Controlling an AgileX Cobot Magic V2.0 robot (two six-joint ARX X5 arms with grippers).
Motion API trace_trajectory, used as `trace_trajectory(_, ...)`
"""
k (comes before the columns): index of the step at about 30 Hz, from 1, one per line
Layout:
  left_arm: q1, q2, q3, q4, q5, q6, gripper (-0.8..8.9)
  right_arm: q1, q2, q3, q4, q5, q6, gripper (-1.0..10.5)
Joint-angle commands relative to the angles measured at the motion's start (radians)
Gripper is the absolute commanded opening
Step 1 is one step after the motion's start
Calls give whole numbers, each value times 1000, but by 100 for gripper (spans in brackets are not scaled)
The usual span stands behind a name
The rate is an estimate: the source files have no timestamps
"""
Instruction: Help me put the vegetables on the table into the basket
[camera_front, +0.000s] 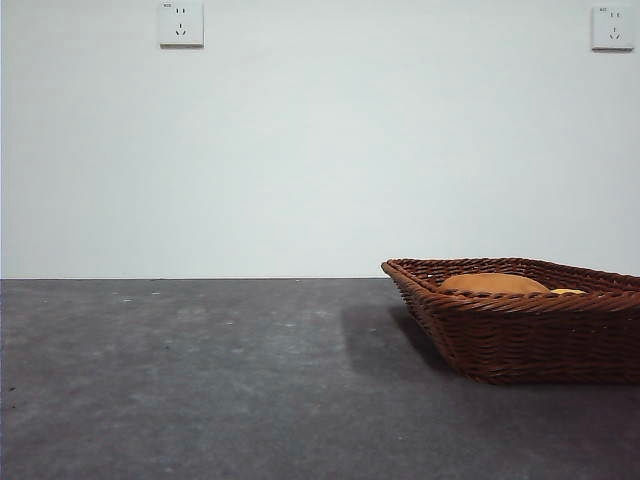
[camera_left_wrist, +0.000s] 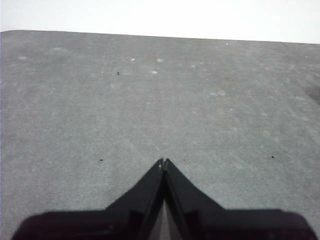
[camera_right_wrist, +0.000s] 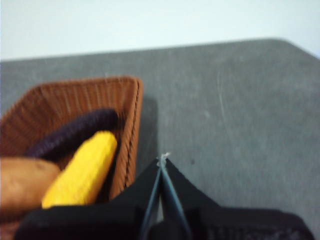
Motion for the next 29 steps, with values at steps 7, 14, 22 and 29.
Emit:
trace_trajectory(7, -3, 0, -10, 5, 3, -10, -3, -1, -3, -28, -34, 0, 11, 1)
trace_trajectory(14, -3, 0, -10, 5, 3, -10, -3, -1, -2, -28, -36, 1, 10, 1)
trace_trajectory(22, -3, 0, -10, 5, 3, -9, -3, -1, -2, -28, -36, 1, 10, 1)
trace_trajectory(29, -3, 0, -10, 5, 3, -10, -3, -1, -2, -28, -36, 1, 10, 1)
